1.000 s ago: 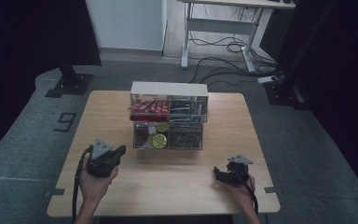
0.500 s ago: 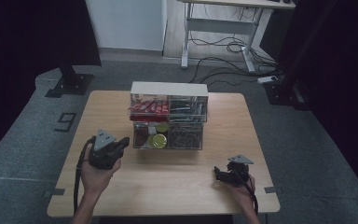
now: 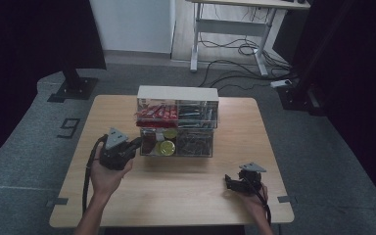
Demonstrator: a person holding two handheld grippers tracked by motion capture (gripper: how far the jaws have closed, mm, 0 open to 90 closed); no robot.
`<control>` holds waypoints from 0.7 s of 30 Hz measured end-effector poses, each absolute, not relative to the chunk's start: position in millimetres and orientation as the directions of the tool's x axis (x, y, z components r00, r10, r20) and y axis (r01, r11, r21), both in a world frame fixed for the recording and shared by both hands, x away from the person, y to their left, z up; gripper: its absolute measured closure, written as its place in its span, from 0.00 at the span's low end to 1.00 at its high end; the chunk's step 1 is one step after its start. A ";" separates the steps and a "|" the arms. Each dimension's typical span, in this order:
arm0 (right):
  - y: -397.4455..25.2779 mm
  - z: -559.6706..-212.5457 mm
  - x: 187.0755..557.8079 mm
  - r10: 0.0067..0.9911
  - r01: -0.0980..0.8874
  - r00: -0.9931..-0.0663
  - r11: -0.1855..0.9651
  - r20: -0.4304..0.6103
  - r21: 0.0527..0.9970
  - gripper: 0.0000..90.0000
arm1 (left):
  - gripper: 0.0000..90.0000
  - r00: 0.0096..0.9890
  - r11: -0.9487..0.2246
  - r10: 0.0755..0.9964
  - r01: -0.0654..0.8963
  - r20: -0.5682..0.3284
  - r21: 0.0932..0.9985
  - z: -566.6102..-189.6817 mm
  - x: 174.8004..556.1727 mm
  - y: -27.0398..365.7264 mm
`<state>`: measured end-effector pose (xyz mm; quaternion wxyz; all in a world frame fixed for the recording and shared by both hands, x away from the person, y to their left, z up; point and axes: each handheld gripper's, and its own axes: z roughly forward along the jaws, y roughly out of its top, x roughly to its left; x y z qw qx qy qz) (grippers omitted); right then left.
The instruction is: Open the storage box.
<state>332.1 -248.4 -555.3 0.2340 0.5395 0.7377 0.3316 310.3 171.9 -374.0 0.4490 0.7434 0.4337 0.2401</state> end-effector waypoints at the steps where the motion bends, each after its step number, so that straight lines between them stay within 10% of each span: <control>1: -248.4 -555.3 332.1 0.951 0.641 -0.308 0.198 0.013 0.742 0.16 | 1.00 0.512 -0.215 0.858 0.431 -0.041 0.876 -373.3 311.5 171.9; 21: -248.5 -555.3 332.1 0.951 0.641 -0.309 0.199 0.011 0.741 0.16 | 1.00 0.528 -0.198 0.846 0.443 -0.076 0.875 -360.8 329.5 166.2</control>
